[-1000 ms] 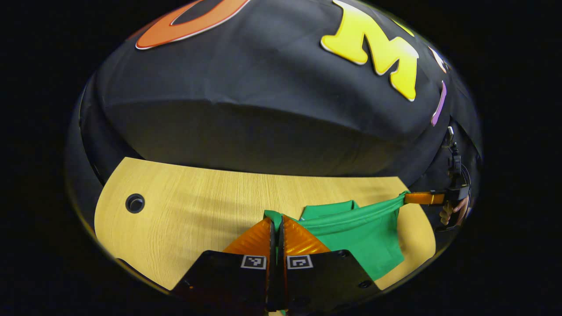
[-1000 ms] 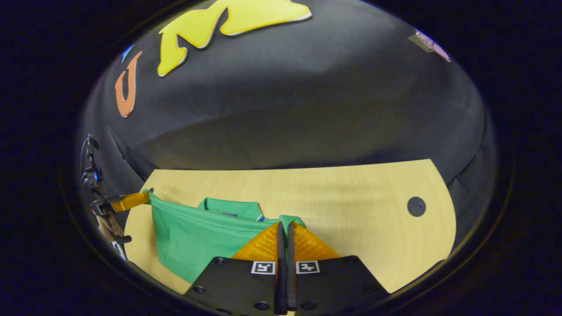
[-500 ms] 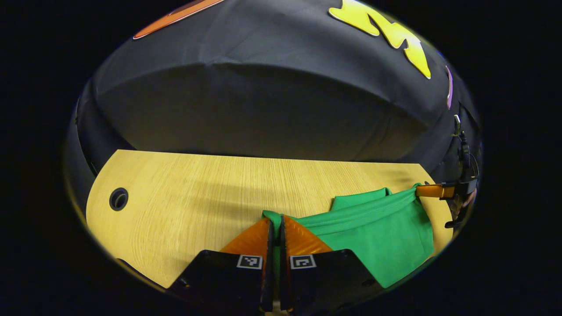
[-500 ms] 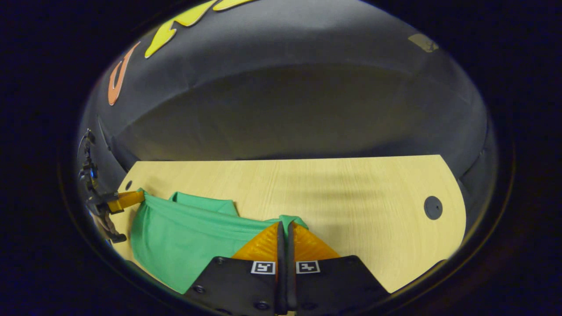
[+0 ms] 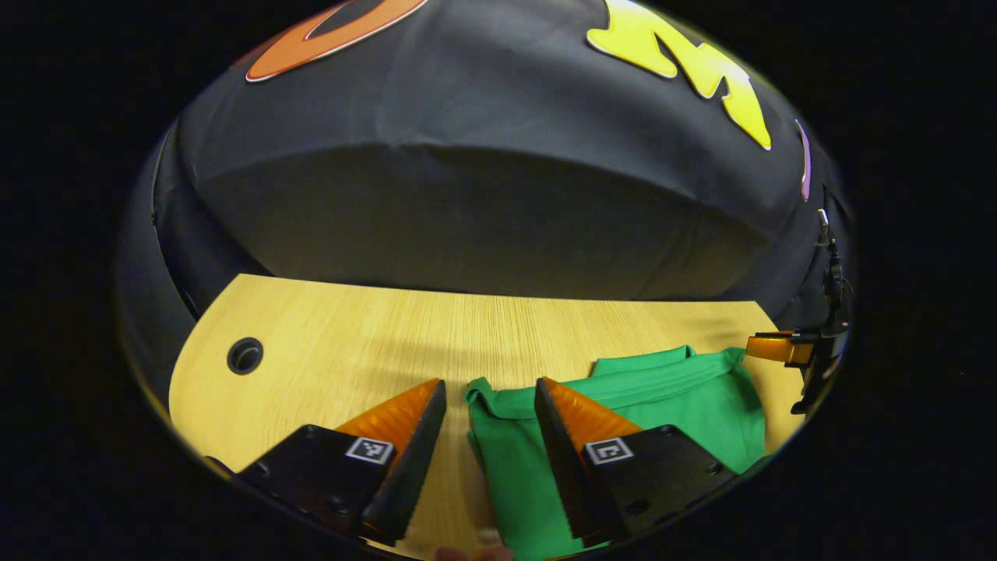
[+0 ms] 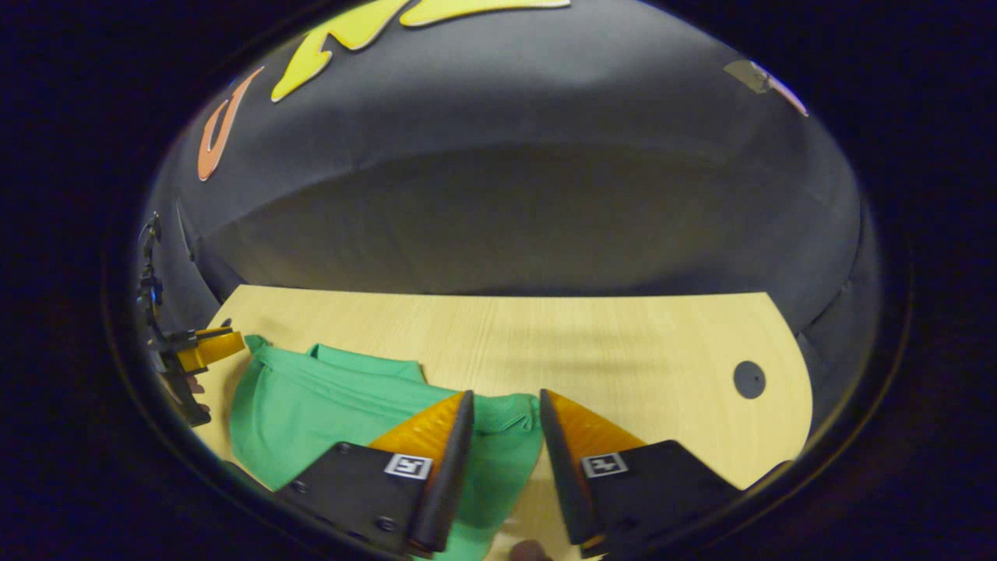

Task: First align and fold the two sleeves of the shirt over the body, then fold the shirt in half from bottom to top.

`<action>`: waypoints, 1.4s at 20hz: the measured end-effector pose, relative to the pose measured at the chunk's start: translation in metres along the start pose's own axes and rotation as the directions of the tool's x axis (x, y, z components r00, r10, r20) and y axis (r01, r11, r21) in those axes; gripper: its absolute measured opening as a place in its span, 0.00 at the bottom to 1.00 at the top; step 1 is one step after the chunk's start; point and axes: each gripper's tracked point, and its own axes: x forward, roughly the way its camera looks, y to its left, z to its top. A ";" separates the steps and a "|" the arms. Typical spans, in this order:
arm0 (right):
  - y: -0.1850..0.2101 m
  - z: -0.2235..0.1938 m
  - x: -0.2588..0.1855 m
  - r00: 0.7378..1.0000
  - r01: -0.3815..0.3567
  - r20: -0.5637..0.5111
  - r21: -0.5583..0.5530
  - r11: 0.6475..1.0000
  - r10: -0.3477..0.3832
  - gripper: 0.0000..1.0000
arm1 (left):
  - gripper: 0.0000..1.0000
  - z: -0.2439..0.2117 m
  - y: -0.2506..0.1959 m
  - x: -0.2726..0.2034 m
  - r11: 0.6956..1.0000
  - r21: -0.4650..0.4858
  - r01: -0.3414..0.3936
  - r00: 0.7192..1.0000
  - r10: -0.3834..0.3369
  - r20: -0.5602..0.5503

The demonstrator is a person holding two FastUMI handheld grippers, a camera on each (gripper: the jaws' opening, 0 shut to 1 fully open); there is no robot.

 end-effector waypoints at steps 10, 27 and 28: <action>0.026 0.083 -0.231 0.939 0.041 0.342 -0.005 0.999 -0.037 0.84 | 0.99 0.119 -0.035 -0.217 0.998 0.038 -0.051 0.950 0.036 0.311; 0.063 -0.035 -0.492 0.824 0.171 0.550 -0.006 0.985 -0.140 0.82 | 0.98 0.056 -0.122 -0.447 0.986 0.117 -0.118 0.834 0.034 0.551; 0.065 -0.042 -0.494 0.827 0.156 0.547 0.000 0.988 -0.131 0.82 | 0.98 0.048 -0.123 -0.448 0.985 0.121 -0.122 0.839 0.038 0.542</action>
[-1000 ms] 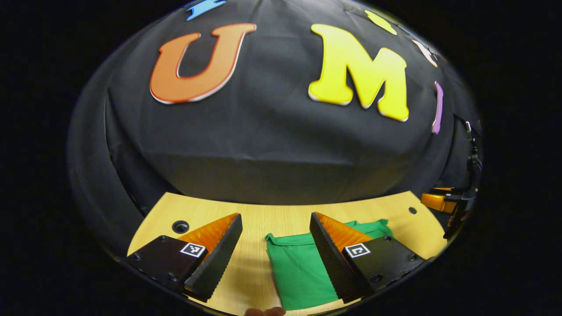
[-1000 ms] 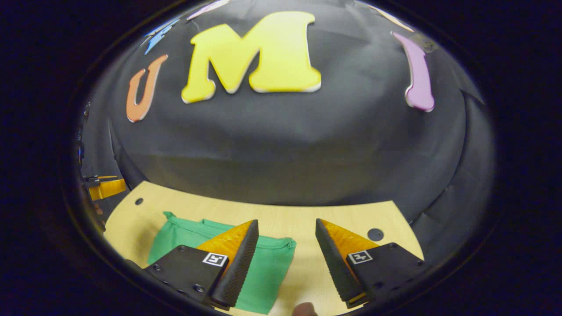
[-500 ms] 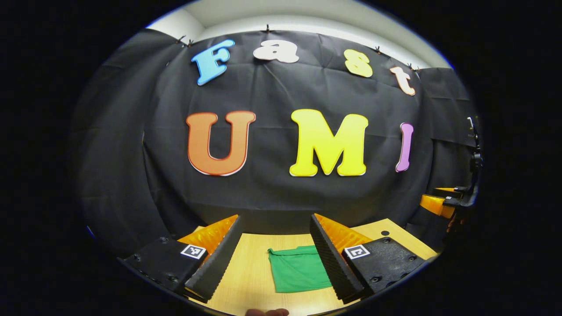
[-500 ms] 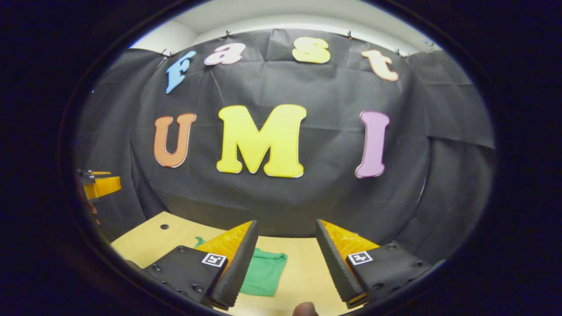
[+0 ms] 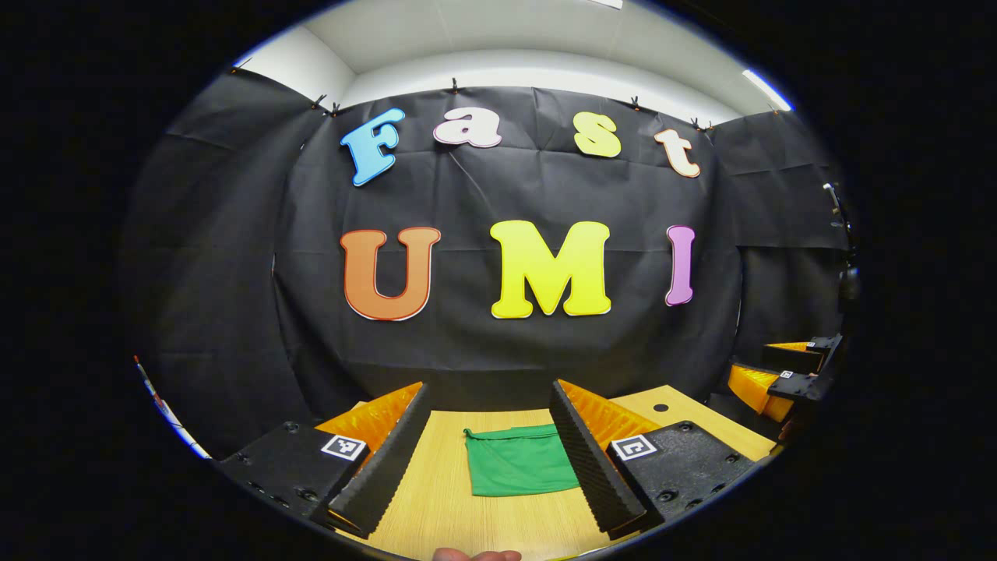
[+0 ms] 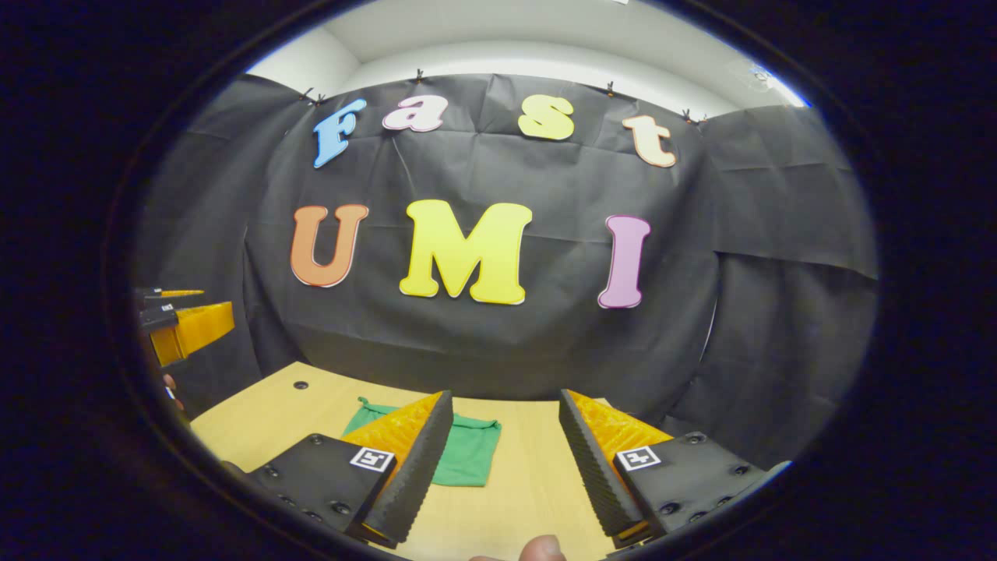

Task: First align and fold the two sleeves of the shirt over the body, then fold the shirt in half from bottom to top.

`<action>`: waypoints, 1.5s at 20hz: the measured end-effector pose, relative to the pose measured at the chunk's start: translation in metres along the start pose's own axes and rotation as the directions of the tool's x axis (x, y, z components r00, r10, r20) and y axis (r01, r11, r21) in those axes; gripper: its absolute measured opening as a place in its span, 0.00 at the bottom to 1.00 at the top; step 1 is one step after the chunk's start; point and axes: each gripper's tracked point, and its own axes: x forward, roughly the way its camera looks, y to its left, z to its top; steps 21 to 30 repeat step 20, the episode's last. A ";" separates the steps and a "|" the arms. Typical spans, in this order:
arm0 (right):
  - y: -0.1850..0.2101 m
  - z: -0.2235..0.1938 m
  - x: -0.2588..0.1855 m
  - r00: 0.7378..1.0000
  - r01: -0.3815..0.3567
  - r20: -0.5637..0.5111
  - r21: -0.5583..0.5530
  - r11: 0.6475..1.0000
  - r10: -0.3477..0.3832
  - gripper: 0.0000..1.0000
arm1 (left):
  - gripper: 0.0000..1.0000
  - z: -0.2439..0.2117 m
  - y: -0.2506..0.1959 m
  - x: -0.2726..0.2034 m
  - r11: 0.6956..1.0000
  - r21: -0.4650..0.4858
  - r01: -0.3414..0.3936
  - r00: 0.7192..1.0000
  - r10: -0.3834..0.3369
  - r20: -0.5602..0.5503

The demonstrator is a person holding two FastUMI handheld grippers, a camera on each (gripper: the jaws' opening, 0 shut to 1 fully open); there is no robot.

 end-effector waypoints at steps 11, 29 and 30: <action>0.015 0.008 -0.024 0.999 -0.021 0.050 0.014 1.000 0.020 0.88 | 0.98 -0.005 0.005 -0.022 0.999 -0.021 -0.028 0.999 0.028 -0.020; 0.027 0.019 -0.019 0.996 -0.054 0.074 0.016 0.998 0.053 0.88 | 0.98 0.002 0.009 -0.015 0.998 -0.031 -0.046 0.999 0.045 -0.021; 0.027 0.019 -0.019 0.996 -0.054 0.074 0.016 0.998 0.053 0.88 | 0.98 0.002 0.009 -0.015 0.998 -0.031 -0.046 0.999 0.045 -0.021</action>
